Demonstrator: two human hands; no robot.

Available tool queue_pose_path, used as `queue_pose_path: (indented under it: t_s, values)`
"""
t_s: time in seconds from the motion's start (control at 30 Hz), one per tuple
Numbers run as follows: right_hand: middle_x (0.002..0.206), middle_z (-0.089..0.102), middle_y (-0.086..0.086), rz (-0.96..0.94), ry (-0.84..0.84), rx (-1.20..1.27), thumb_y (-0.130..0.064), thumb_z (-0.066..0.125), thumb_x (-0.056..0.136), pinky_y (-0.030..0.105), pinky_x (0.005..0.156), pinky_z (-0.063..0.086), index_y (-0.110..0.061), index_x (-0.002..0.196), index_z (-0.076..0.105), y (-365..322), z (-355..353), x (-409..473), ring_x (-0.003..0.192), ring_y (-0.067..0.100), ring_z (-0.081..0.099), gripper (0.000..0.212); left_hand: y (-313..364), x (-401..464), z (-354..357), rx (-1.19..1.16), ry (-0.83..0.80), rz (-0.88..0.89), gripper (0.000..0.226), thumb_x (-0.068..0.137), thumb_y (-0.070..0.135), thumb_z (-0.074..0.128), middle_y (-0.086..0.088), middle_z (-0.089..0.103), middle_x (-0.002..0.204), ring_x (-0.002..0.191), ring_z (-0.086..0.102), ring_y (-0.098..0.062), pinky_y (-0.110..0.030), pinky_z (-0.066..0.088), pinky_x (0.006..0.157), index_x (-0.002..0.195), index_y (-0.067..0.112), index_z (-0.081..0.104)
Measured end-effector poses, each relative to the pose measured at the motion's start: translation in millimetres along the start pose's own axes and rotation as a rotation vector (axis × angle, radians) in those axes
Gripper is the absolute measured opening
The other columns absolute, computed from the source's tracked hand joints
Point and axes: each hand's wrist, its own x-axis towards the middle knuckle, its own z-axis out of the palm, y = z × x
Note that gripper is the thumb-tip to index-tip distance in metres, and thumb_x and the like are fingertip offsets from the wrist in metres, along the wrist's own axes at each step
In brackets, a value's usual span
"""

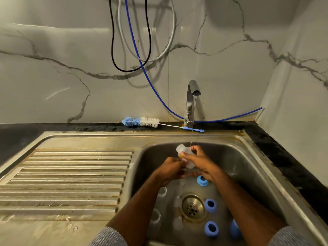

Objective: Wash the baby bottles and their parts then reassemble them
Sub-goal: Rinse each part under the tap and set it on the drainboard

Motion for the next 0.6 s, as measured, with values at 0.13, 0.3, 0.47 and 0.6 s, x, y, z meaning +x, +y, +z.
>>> queue_pose_path:
  t_s: [0.13,0.3,0.47,0.6]
  values:
    - [0.125,0.054,0.009,-0.111,-0.023,-0.341,-0.023,0.079,0.084,0.036,0.069,0.060,-0.027,0.116,0.060,-10.1,2.8,-6.7,0.104,0.027,0.062,0.038,11.8,-29.6,-22.0,0.534,0.100,0.134,0.014,0.089,0.012,0.068,-0.011,0.076,0.089,0.079,0.073,-0.020,-0.035,0.063,0.079,0.098,0.005,0.075]
    - [0.128,0.046,0.004,-0.329,0.047,-0.783,-0.029,0.083,0.077,0.035,0.092,0.049,-0.026,0.126,0.048,-15.6,21.3,-19.5,0.109,0.020,0.053,0.061,43.6,-77.1,-67.5,0.665,0.332,0.397,0.006,0.093,0.022,0.069,0.004,0.073,0.081,0.073,0.070,-0.003,-0.017,0.055,0.063,0.089,0.018,0.073]
    - [0.119,0.056,0.003,-0.498,0.149,-0.798,-0.030,0.084,0.072,0.031,0.079,0.043,-0.031,0.113,0.052,-37.4,62.3,-36.8,0.100,0.020,0.055,0.052,59.9,-122.7,-139.9,0.722,0.492,0.411,0.008,0.093,0.016,0.071,-0.002,0.073,0.085,0.069,0.067,-0.009,-0.020,0.050,0.066,0.092,0.009,0.073]
    - [0.121,0.061,0.007,-0.727,0.179,-0.642,-0.022,0.085,0.068,0.028,0.090,0.043,-0.028,0.126,0.062,-82.0,129.4,-43.6,0.110,0.028,0.060,0.062,53.3,-159.1,-213.6,0.781,0.653,0.359,0.014,0.092,0.017,0.072,-0.008,0.075,0.087,0.071,0.066,-0.015,-0.029,0.054,0.076,0.093,0.003,0.075]
